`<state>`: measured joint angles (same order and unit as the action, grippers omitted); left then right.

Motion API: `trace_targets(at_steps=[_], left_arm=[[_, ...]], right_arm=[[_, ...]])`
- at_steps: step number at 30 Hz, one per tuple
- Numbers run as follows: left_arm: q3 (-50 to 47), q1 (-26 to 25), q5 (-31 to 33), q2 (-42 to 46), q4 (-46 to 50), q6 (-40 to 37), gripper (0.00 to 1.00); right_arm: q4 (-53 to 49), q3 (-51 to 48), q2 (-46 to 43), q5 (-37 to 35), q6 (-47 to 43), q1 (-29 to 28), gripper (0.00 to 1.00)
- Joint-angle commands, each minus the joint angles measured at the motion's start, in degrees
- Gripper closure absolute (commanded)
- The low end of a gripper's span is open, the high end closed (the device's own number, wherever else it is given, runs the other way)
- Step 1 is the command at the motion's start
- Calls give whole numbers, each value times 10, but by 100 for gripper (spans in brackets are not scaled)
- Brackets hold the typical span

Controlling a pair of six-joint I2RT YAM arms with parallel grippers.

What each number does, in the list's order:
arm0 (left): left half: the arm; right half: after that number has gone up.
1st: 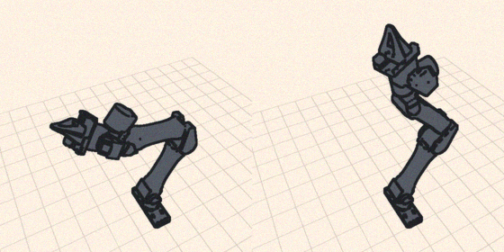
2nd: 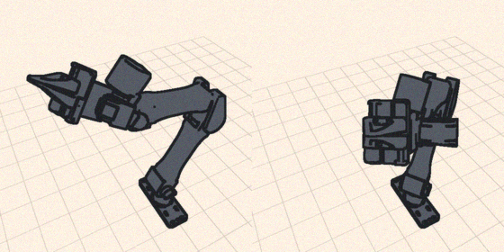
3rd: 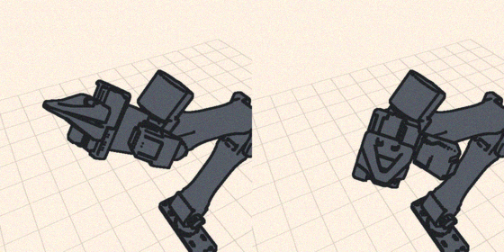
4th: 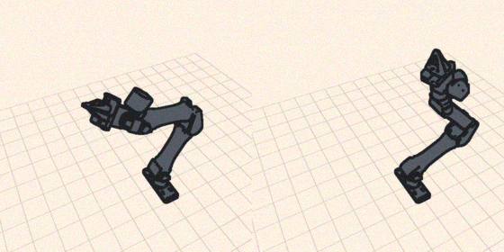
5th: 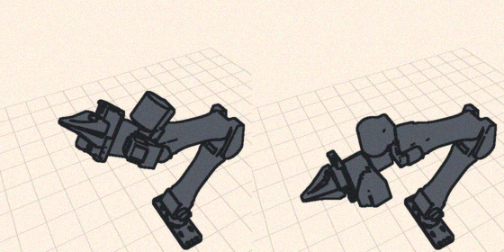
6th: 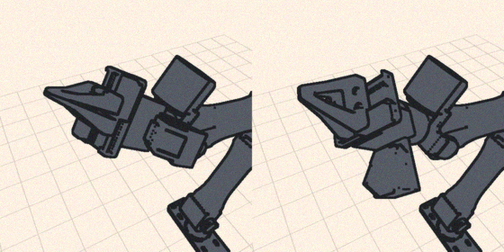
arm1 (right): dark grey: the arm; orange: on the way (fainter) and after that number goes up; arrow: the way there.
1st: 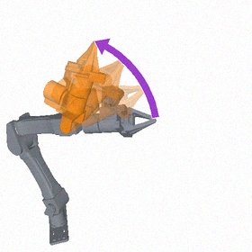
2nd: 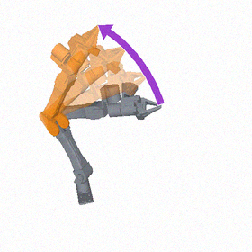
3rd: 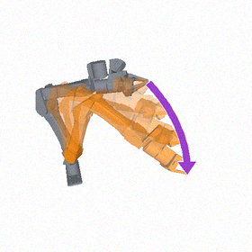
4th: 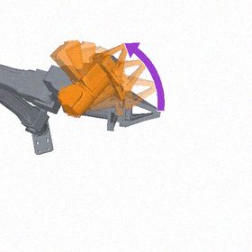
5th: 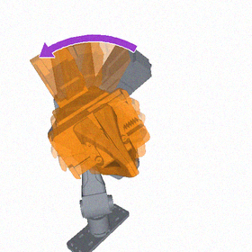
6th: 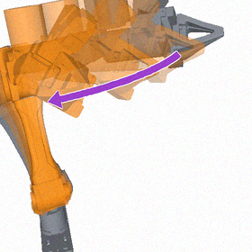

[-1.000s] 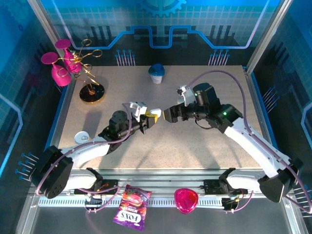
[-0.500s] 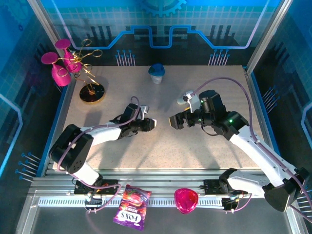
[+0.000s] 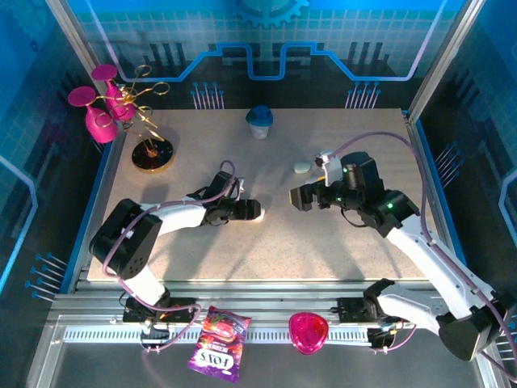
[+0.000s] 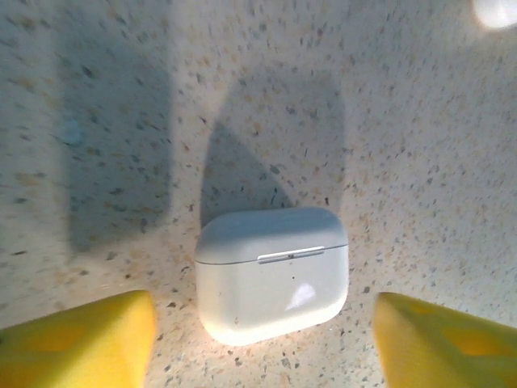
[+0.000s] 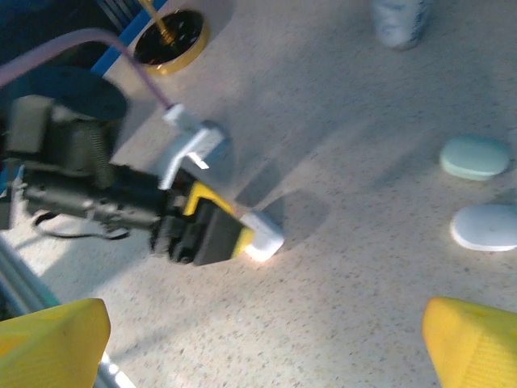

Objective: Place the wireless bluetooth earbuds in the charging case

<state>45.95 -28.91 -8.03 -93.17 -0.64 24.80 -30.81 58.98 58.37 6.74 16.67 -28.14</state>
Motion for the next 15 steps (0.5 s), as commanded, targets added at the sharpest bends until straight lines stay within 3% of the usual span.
trace_targets(at_steps=[1,4,9,12,14,15], left_arm=[[-11,6,74,79,18,-21,17],[-42,10,145,148,1,-54,7],[-134,27,267,263,-104,-159,4],[-181,38,359,315,-132,-233,1],[-209,61,395,347,-137,-254,1],[-224,74,383,360,-147,-274,1]], right_arm=[[64,-37,-33,-21,9,39,0],[104,-75,-41,-52,-6,76,0],[233,-182,-43,-192,-83,114,0],[336,-249,-36,-206,-102,152,0],[408,-294,-22,-203,-111,177,0],[436,-310,-14,-197,-118,186,0]])
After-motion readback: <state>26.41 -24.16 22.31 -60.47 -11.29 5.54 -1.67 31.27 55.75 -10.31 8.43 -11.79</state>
